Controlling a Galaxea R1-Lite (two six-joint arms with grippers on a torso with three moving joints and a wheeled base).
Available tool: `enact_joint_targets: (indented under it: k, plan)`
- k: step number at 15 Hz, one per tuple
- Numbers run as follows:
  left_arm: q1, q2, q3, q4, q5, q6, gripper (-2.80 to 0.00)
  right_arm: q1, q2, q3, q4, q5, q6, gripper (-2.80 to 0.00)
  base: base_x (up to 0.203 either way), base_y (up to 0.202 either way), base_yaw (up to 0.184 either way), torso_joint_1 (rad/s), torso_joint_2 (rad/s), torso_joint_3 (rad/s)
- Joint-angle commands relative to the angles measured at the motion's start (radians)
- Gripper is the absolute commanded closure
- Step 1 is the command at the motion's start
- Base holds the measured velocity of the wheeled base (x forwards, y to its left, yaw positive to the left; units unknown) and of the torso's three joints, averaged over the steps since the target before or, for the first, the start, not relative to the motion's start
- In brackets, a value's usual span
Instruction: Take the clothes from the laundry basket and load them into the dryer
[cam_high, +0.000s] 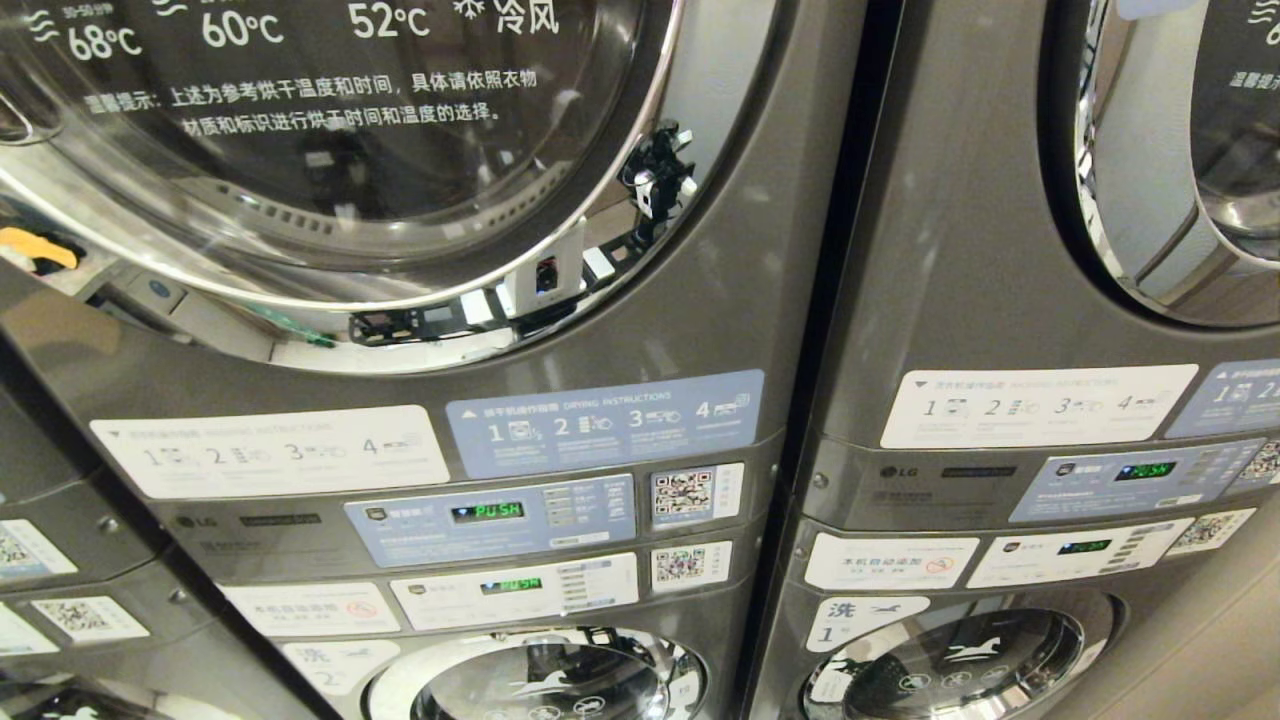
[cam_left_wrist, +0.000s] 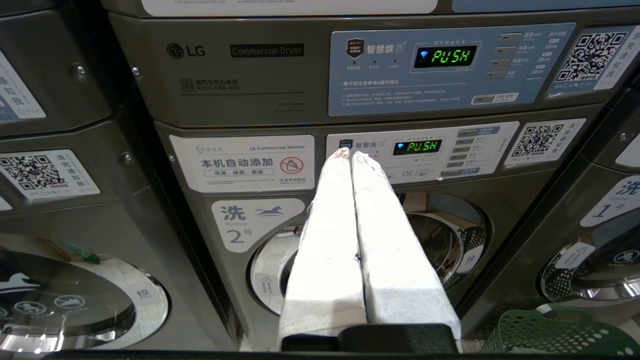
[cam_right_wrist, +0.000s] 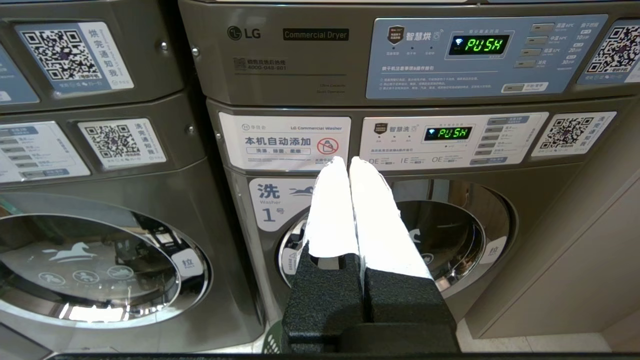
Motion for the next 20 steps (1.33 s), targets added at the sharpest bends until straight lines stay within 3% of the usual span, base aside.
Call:
enact_joint_targets:
  k: [1,20]
  plan:
    - [0.000,0.000,0.002,0.000,0.000,0.000,0.00,0.000,0.000,0.000,0.000,0.000,-0.001,0.00,0.000,0.000,0.000,0.000,0.00,0.000]
    - [0.000,0.001,0.002,0.000,0.000,0.000,0.00,0.000,0.000,0.000,0.000,0.000,-0.001,0.00,0.000,0.000,0.000,0.000,0.00,0.000]
